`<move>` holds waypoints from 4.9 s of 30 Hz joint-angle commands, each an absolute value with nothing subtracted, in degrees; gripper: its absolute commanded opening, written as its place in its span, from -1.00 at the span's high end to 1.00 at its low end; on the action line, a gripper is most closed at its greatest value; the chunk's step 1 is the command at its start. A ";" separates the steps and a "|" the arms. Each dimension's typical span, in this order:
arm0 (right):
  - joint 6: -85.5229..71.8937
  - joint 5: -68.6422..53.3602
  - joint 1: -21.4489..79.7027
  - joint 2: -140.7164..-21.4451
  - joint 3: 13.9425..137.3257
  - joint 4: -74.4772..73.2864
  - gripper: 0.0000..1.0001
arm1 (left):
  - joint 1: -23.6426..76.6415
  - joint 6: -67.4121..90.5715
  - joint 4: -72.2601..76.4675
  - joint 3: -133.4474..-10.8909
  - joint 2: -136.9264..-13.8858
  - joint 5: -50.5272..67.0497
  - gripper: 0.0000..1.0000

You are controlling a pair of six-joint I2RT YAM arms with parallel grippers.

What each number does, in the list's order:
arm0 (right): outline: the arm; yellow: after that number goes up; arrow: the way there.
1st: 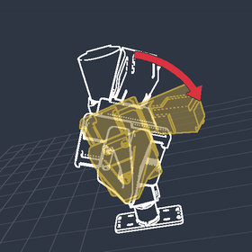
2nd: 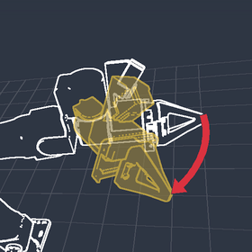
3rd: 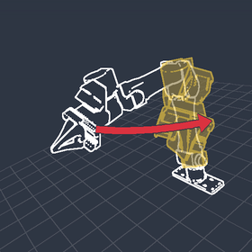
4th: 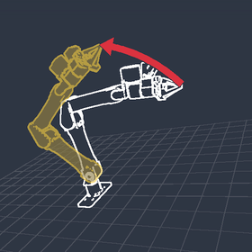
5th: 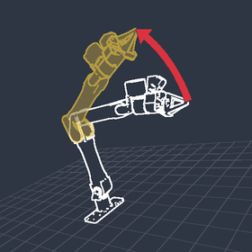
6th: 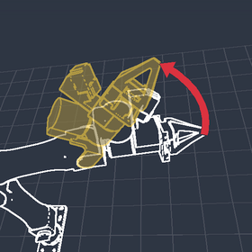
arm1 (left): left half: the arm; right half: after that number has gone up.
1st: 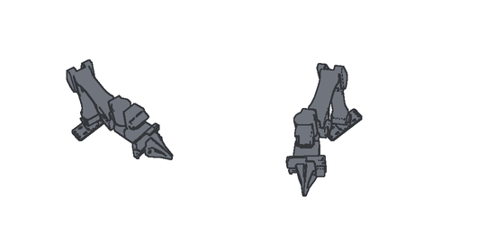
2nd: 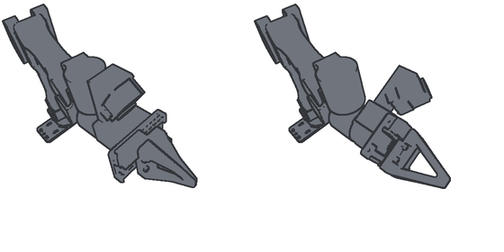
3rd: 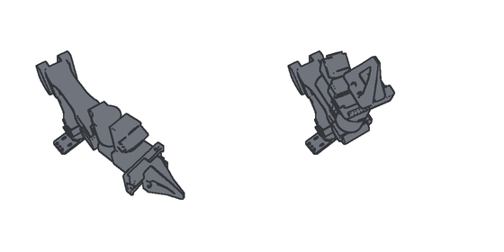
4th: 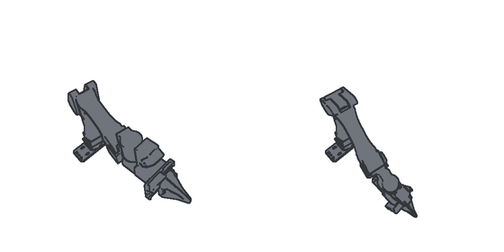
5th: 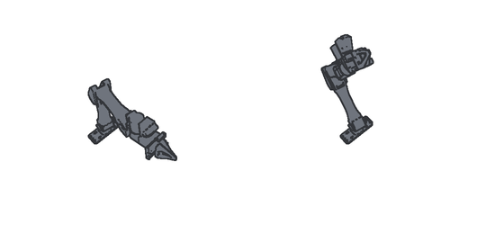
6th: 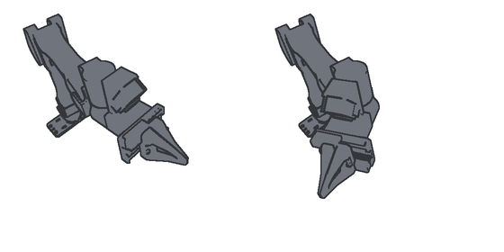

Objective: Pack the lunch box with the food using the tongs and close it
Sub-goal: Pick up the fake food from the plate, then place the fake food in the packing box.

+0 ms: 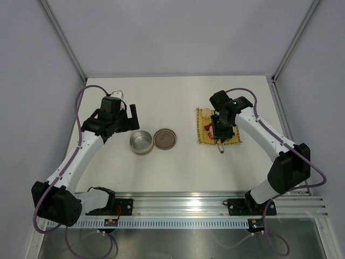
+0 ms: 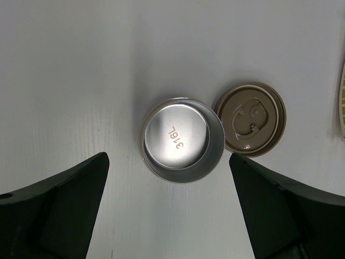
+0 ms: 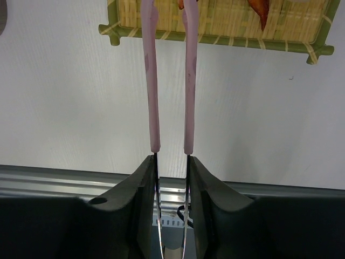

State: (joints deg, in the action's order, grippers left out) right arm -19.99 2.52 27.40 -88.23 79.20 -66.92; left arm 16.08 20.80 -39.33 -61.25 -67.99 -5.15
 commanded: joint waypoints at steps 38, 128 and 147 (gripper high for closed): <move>-14.68 0.26 24.52 -98.35 75.15 -58.10 0.16 | 16.35 20.21 -37.88 -60.73 -67.50 -6.50 -0.98; -15.64 -10.11 54.93 -129.37 127.00 -63.98 0.37 | 0.27 35.51 -35.59 -53.17 -79.45 2.99 -0.98; -15.38 -8.62 54.84 -127.36 126.56 -63.46 0.17 | 0.18 35.42 -35.95 -53.26 -79.54 2.72 -0.98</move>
